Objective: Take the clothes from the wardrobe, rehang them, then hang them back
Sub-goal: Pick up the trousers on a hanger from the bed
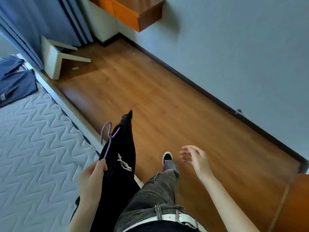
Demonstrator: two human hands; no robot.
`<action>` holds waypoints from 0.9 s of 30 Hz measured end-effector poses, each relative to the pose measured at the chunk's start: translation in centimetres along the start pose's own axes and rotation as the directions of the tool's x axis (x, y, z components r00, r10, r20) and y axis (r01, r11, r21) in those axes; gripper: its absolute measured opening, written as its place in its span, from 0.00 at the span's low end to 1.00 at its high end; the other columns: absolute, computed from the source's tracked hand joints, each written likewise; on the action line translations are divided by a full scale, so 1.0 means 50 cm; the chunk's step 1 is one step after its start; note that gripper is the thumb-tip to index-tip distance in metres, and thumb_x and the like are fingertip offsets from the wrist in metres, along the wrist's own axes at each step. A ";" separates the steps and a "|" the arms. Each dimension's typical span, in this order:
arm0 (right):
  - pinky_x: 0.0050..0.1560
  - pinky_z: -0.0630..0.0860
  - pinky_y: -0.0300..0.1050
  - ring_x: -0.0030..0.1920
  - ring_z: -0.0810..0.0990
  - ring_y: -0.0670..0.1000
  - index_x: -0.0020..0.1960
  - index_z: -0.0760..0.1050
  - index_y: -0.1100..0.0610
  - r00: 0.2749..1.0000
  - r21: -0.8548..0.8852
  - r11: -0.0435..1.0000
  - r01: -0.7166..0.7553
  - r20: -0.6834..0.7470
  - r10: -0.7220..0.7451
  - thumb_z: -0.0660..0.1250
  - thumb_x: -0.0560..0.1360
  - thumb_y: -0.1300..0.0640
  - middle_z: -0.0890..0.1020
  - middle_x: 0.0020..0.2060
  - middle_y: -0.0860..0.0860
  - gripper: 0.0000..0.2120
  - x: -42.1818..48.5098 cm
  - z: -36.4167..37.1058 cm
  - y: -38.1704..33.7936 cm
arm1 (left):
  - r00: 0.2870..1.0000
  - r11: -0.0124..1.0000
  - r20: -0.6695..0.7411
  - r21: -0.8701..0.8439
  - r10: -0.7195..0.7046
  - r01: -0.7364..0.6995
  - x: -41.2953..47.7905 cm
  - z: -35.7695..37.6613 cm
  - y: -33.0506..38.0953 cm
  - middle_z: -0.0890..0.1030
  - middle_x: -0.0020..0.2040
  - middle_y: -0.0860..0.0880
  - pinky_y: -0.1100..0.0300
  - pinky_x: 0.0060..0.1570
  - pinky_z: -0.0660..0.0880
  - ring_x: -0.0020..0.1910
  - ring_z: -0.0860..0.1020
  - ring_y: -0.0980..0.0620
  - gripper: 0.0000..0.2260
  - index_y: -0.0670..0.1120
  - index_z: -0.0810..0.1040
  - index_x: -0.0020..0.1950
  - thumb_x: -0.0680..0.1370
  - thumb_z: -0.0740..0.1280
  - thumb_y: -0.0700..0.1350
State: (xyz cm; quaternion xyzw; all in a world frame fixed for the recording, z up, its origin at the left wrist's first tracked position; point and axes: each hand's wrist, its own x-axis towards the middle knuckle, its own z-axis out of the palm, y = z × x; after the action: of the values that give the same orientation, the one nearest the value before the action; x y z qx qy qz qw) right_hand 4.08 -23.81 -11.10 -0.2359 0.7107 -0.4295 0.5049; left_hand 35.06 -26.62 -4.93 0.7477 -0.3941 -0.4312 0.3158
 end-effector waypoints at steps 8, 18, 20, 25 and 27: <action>0.45 0.79 0.55 0.43 0.83 0.61 0.51 0.79 0.66 0.999 -0.088 0.996 -0.006 0.045 0.010 0.56 0.82 0.61 0.83 0.44 0.65 0.13 0.357 -0.099 -0.210 | 0.984 0.980 -0.045 0.107 0.172 -0.166 0.242 0.223 0.259 0.65 0.26 0.47 0.57 0.34 0.60 0.28 0.64 0.51 0.15 0.40 0.72 0.32 0.76 0.64 0.46; 0.53 0.79 0.58 0.46 0.83 0.63 0.49 0.79 0.63 0.990 -0.238 0.971 0.027 0.142 0.007 0.57 0.81 0.62 0.84 0.43 0.62 0.12 0.829 -0.099 -0.503 | 0.985 0.986 -0.117 0.126 0.128 -0.113 0.554 0.419 0.539 0.69 0.27 0.39 0.56 0.33 0.63 0.27 0.66 0.49 0.15 0.41 0.74 0.32 0.75 0.63 0.49; 0.52 0.80 0.58 0.46 0.83 0.62 0.48 0.80 0.62 0.976 -0.272 0.961 0.051 0.218 0.010 0.58 0.81 0.61 0.84 0.42 0.60 0.12 0.948 -0.053 -0.555 | 0.980 0.993 -0.182 0.099 0.085 -0.067 0.624 0.456 0.580 0.68 0.27 0.39 0.56 0.34 0.62 0.28 0.65 0.50 0.15 0.42 0.74 0.31 0.75 0.64 0.48; 0.45 0.82 0.49 0.45 0.84 0.62 0.48 0.80 0.63 0.876 -0.359 0.923 0.138 0.479 0.055 0.57 0.81 0.61 0.85 0.40 0.60 0.13 1.212 0.127 -0.729 | 0.895 0.991 -0.428 -0.091 -0.127 0.097 0.732 0.529 0.662 0.67 0.27 0.47 0.56 0.35 0.61 0.30 0.65 0.51 0.15 0.41 0.75 0.32 0.77 0.65 0.46; 0.43 0.82 0.46 0.43 0.84 0.59 0.48 0.80 0.63 0.815 -0.392 0.896 0.210 0.576 0.061 0.57 0.81 0.60 0.85 0.40 0.59 0.14 1.282 0.209 -0.809 | 0.829 0.970 -0.508 -0.183 -0.234 0.161 0.754 0.544 0.688 0.67 0.28 0.47 0.56 0.35 0.60 0.30 0.65 0.50 0.15 0.41 0.76 0.33 0.77 0.65 0.47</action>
State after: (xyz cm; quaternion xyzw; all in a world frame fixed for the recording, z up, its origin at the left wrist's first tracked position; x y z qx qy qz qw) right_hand -14.57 -97.99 -11.07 -0.4897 0.5930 -0.1870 0.6112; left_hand 11.81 -79.54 -3.57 0.8511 -0.1838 -0.2656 0.4139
